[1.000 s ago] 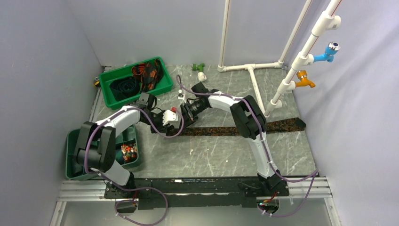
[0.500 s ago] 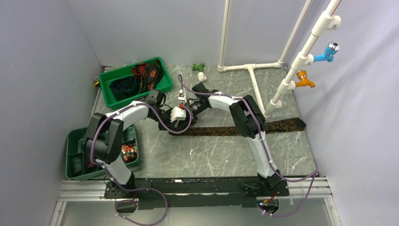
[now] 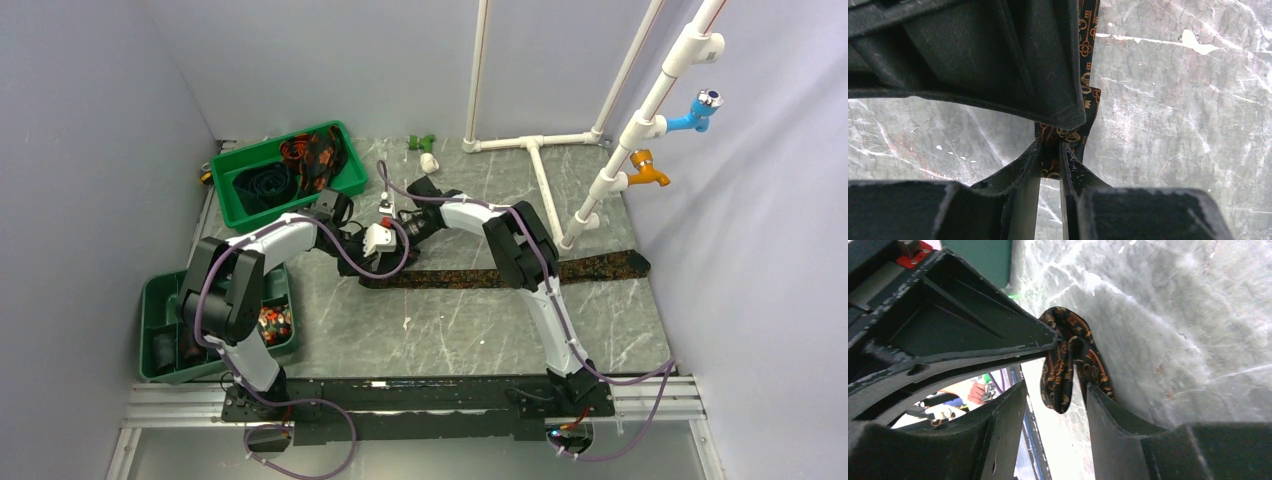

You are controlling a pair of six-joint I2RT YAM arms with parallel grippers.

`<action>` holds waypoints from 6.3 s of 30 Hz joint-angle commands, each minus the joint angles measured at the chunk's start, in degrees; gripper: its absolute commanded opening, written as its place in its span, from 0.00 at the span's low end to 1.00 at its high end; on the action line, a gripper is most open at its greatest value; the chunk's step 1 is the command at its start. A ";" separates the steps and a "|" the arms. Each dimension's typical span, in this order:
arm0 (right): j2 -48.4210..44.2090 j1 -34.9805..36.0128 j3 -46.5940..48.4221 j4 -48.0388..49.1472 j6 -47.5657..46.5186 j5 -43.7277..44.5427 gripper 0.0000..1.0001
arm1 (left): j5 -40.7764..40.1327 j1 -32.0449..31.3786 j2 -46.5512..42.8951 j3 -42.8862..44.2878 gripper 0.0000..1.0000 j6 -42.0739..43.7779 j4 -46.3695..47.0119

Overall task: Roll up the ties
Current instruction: Roll the tie at the center of the board.

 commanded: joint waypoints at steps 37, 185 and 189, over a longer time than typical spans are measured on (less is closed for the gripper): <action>1.84 -2.69 6.85 -14.54 -11.47 -0.82 0.33 | -12.35 -9.58 6.55 4.60 0.31 5.41 -3.97; -4.56 -5.07 -1.34 -11.88 -8.08 -0.35 0.45 | -15.30 -15.64 13.16 12.47 0.37 -0.14 -7.08; -5.21 -4.76 -2.92 -11.00 -6.72 -1.23 0.50 | -15.66 -15.67 13.08 12.09 0.36 -0.69 -6.53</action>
